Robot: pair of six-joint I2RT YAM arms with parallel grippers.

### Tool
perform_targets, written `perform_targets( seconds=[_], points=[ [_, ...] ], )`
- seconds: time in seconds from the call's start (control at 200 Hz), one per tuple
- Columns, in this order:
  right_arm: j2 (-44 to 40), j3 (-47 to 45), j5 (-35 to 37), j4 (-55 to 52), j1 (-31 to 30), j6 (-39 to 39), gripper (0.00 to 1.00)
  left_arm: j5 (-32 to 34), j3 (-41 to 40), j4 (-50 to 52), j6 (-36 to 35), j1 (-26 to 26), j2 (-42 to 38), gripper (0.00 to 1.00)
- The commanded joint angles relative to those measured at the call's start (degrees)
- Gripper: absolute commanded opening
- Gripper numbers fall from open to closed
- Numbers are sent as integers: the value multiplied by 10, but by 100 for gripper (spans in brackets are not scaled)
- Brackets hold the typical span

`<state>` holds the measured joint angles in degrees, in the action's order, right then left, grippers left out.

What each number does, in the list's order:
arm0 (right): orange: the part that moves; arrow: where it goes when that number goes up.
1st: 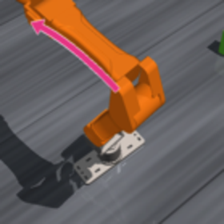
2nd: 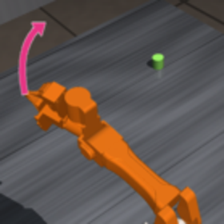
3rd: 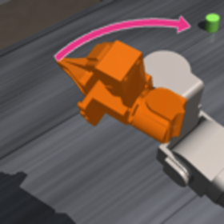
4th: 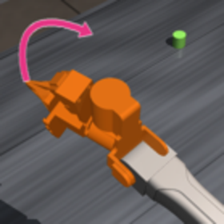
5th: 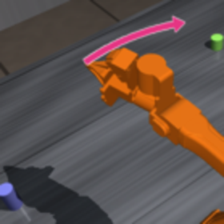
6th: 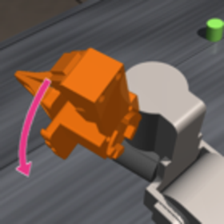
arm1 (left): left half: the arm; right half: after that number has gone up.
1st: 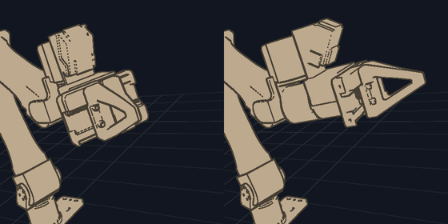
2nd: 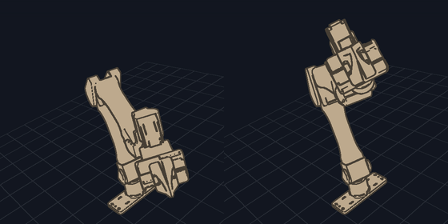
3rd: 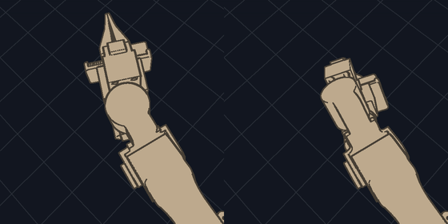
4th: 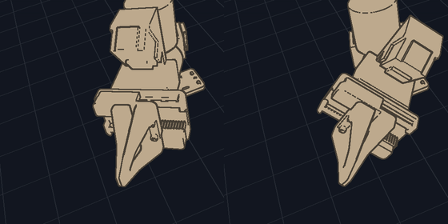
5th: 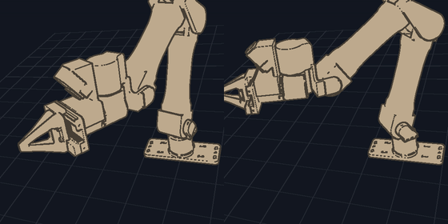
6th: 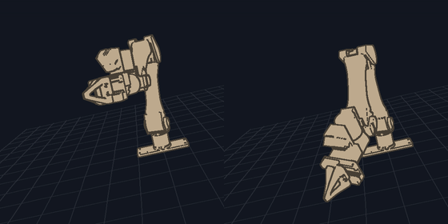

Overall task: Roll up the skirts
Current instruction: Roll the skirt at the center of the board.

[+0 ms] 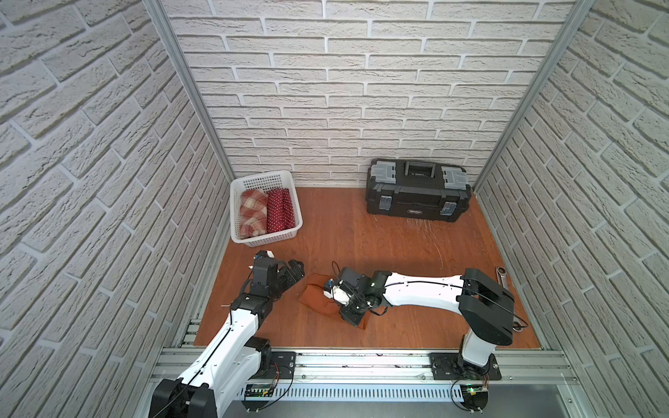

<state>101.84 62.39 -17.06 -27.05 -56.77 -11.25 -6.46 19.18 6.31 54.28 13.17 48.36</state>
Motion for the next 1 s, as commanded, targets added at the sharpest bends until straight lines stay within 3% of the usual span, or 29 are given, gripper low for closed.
perform_targets(
  seconds=[0.0, 0.155, 0.38, 0.625, 0.845, 0.995],
  points=[
    [27, -34, -187, 65, 48, -29, 3, 9, -15, -34, 13, 28, -3, 98],
    [47, -79, -346, 197, 139, -98, 3, 32, -26, -44, 21, 67, -6, 98],
    [99, -106, -416, 308, 210, -166, 3, 38, -40, -55, 32, 78, -28, 98],
    [171, -84, -404, 308, 242, -203, 3, 56, -58, -110, 66, 133, -11, 99],
    [196, -52, -368, 265, 243, -199, 3, 154, -79, -167, 120, 250, 11, 98],
    [211, -43, -357, 263, 245, -215, 3, 214, -79, -202, 138, 301, 67, 99]
  ],
)
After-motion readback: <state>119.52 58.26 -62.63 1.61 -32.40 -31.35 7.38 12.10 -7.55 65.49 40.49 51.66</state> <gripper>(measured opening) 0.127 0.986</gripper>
